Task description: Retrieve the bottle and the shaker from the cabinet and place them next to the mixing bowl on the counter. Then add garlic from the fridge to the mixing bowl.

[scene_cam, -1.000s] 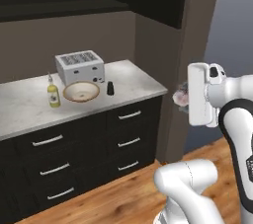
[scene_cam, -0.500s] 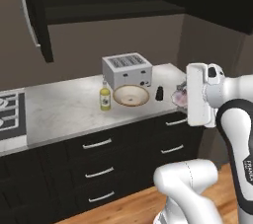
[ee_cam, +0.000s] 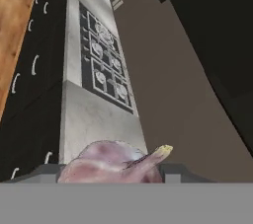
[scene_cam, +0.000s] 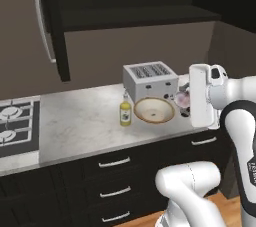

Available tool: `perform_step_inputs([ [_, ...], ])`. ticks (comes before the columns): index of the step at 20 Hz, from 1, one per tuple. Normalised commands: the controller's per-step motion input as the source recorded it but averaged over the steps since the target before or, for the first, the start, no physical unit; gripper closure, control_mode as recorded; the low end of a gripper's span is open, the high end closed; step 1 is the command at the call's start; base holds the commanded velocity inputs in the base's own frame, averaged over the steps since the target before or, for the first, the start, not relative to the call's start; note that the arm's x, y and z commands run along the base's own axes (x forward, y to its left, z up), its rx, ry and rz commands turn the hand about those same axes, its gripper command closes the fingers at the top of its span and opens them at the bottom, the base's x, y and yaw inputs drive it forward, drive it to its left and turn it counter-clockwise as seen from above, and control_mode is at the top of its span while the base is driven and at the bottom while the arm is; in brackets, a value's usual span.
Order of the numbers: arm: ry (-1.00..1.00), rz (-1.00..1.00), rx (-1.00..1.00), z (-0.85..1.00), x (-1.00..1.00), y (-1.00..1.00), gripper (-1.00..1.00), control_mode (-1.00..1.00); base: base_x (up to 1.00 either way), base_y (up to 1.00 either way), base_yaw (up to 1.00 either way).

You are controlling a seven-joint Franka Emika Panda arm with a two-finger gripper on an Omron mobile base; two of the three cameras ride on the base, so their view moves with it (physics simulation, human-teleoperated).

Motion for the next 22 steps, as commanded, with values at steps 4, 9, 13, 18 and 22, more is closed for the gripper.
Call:
perform_step_inputs([
  [4, 0.00, 0.00, 0.00, 0.00, 0.00, 0.00, 1.00, 1.00, 0.67, -0.16, 0.07],
  [9, 0.00, 0.00, 0.00, 0.00, 0.00, 0.00, 1.00, 1.00, 0.63, -0.25, 0.06],
  [13, 0.00, 0.00, 0.00, 0.00, 0.00, 0.00, 1.00, 1.00, 0.47, -0.27, 0.05],
  [18, 0.00, 0.00, 0.00, 0.00, 0.00, 0.00, 1.00, 1.00, 0.01, -0.02, 0.00],
  [22, 0.05, 0.00, 0.01, -0.14, 0.00, -0.53, 1.00, -1.00, 0.00, 0.00, 0.00],
])
